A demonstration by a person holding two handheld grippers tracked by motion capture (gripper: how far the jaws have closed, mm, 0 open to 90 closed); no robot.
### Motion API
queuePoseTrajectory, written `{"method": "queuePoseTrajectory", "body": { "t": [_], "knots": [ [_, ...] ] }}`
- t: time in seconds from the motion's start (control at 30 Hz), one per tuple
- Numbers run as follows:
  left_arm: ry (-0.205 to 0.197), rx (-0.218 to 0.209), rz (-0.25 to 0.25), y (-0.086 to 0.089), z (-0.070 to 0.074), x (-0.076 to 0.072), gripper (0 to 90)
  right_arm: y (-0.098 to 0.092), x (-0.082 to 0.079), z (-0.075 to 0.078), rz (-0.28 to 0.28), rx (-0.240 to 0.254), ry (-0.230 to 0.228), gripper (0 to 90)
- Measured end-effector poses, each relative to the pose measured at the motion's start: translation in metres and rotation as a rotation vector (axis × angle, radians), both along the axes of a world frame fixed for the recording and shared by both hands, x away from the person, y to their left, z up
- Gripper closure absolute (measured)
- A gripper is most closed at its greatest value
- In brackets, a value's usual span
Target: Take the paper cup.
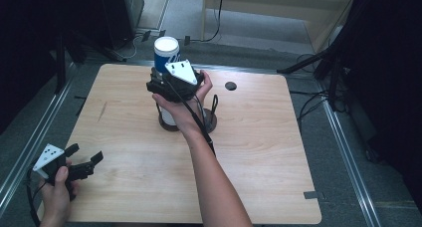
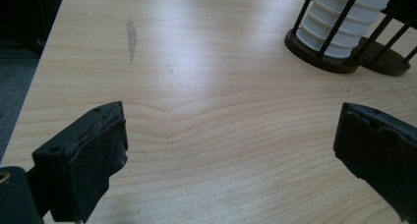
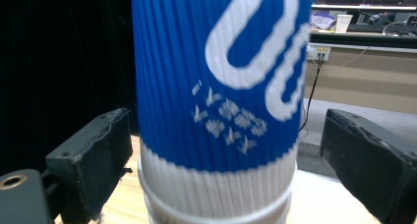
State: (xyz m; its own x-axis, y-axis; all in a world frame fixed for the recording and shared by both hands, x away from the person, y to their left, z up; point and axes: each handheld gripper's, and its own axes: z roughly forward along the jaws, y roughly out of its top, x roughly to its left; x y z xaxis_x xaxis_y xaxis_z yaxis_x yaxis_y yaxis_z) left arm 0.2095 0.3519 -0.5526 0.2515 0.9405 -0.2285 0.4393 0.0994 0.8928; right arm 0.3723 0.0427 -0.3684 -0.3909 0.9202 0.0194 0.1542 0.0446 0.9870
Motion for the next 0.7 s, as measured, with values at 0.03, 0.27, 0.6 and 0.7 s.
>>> {"method": "queuePoseTrajectory", "body": {
  "t": [0.03,0.27,0.6,0.7],
  "knots": [
    [0.000,-0.001,0.000,0.000,0.000,0.000,0.8,0.002,0.001,0.001,0.003,0.007,0.003,5.9],
    [-0.002,-0.005,-0.003,0.001,0.000,0.000,0.8,0.010,0.007,-0.002,-0.005,-0.005,0.019,10.5],
    [-0.003,-0.009,-0.005,0.001,0.000,0.000,0.8,0.010,0.013,-0.005,-0.025,0.005,0.028,12.1],
    [-0.002,-0.007,-0.006,0.000,0.000,0.000,0.8,0.011,0.015,-0.005,-0.024,0.000,0.031,12.0]
  ]
}}
